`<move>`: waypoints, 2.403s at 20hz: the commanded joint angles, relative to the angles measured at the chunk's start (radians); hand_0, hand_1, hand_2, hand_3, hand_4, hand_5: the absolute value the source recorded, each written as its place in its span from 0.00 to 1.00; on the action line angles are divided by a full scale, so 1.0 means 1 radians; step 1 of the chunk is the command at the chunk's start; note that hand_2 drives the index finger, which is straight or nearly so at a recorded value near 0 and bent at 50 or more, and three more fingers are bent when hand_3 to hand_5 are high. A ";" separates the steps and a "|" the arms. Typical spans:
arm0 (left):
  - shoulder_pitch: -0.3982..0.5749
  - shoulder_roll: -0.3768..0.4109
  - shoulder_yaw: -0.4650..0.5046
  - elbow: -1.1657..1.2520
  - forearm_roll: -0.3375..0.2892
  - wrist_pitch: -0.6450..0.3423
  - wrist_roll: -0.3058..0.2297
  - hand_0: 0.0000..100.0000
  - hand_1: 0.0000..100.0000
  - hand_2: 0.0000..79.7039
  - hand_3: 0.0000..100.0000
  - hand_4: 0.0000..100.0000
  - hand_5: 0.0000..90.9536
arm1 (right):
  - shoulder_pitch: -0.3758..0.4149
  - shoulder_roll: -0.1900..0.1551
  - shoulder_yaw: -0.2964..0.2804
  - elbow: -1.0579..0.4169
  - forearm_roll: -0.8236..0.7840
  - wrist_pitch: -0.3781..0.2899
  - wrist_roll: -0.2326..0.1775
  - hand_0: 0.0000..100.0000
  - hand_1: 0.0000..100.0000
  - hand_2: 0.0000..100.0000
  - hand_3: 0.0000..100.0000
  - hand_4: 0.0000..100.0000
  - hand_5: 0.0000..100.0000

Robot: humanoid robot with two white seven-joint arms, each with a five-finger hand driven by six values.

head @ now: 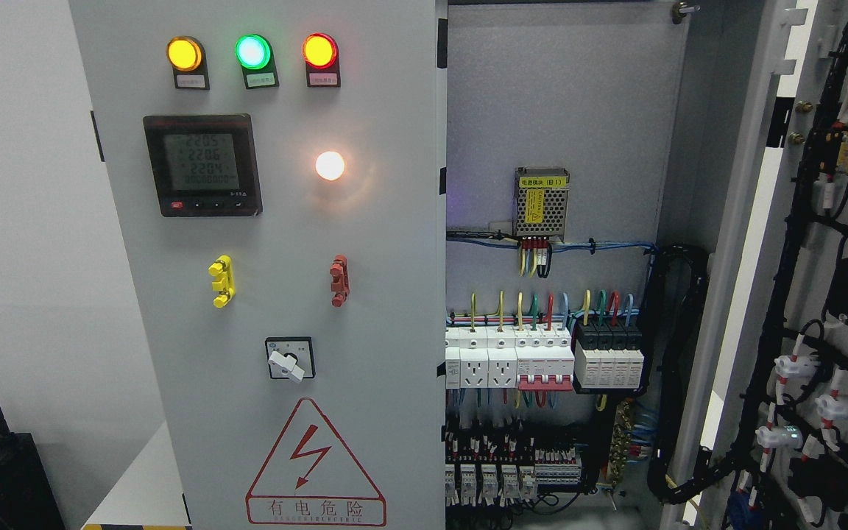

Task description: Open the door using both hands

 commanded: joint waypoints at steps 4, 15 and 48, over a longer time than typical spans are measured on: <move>0.004 -0.055 0.111 -0.107 -0.064 0.089 -0.014 0.00 0.00 0.00 0.00 0.04 0.00 | 0.061 -0.014 0.000 -0.179 0.002 0.000 -0.005 0.00 0.00 0.00 0.00 0.00 0.00; 0.007 -0.058 0.111 -0.107 -0.052 0.090 0.034 0.00 0.00 0.00 0.00 0.04 0.00 | 0.371 -0.111 -0.022 -0.816 0.002 -0.001 -0.014 0.00 0.00 0.00 0.00 0.00 0.00; 0.000 -0.057 0.111 -0.104 -0.050 -0.017 0.029 0.00 0.00 0.00 0.00 0.04 0.00 | 0.691 -0.159 0.064 -1.694 -0.001 -0.273 -0.007 0.00 0.00 0.00 0.00 0.00 0.00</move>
